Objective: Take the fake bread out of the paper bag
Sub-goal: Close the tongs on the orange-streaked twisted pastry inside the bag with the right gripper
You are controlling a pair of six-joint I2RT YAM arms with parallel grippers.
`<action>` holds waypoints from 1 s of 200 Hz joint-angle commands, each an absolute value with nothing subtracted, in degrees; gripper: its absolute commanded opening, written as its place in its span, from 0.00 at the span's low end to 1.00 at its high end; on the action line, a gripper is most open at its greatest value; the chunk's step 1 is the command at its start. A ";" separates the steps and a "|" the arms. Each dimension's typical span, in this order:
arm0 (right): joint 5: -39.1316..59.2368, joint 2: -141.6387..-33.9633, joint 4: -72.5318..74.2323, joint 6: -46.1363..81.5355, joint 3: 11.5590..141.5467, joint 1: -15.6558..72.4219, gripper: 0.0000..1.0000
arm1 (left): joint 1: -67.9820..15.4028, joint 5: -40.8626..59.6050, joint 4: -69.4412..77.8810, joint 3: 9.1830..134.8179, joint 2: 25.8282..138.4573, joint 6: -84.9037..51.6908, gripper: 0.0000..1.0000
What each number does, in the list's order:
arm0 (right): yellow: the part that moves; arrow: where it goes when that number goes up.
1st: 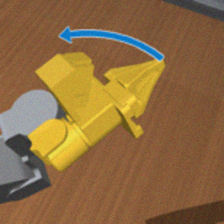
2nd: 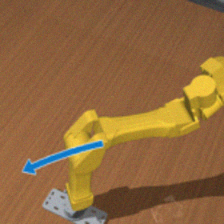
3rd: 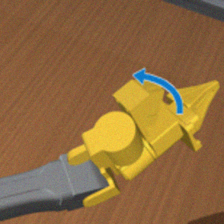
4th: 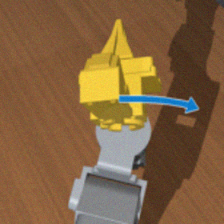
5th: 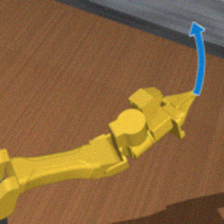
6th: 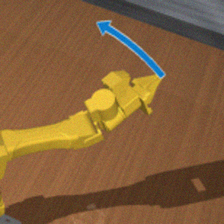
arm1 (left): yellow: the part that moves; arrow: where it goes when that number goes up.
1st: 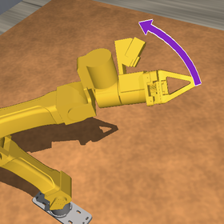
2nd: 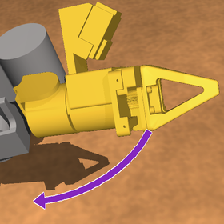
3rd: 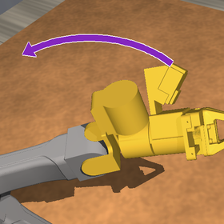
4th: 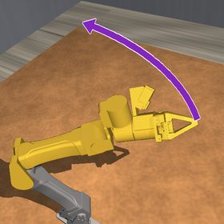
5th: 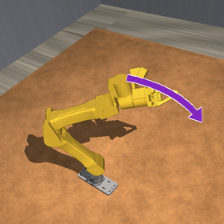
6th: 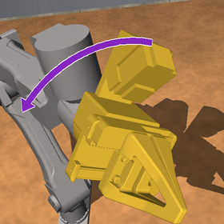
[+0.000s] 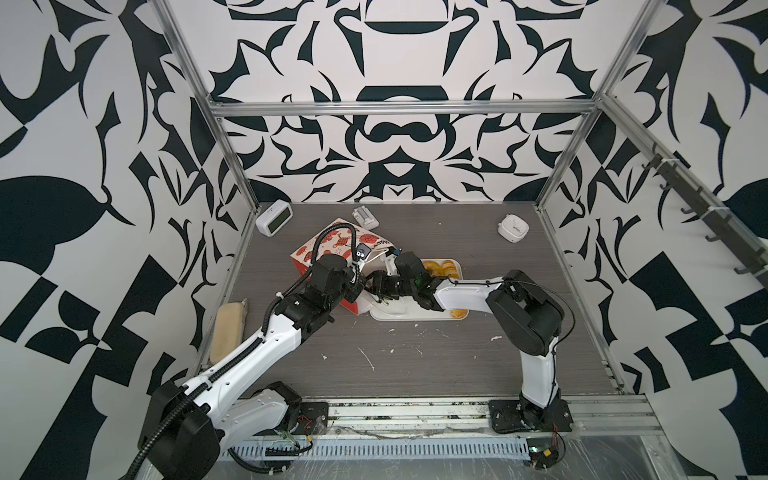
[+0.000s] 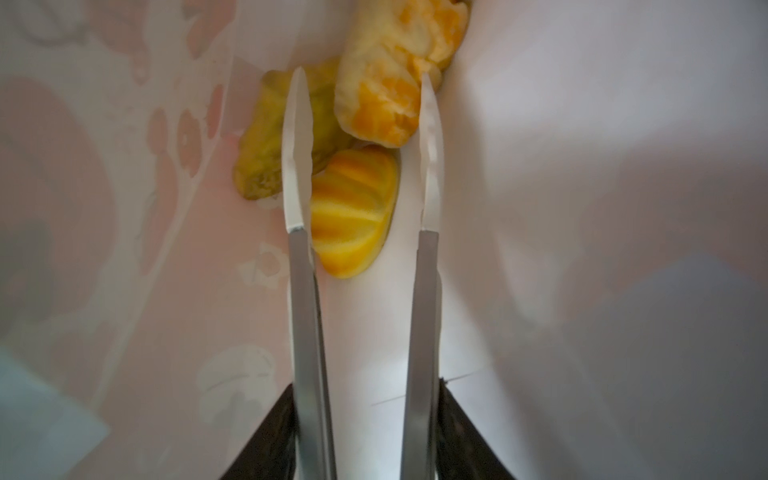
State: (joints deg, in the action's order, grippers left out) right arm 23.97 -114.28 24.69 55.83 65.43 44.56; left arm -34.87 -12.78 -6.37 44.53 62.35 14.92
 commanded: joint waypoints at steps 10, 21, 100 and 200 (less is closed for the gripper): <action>26.08 -114.23 28.83 58.15 68.81 44.25 0.50 | -34.72 -11.38 -4.22 43.97 61.18 15.10 0.00; 26.11 -114.66 28.61 58.27 69.44 44.24 0.50 | -34.72 -11.34 -4.17 43.92 61.18 15.09 0.00; 27.17 -118.71 27.55 59.50 74.83 44.21 0.47 | -34.72 -10.81 -4.13 43.95 60.90 14.98 0.00; 25.68 -114.46 28.57 57.15 69.95 43.99 0.14 | -34.71 -11.47 -4.40 43.69 60.78 15.02 0.00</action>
State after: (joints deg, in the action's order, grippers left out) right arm 26.83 -120.20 24.80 59.46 71.66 44.34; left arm -34.76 -12.19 -6.22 44.49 61.98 14.94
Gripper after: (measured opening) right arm 0.342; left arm 0.055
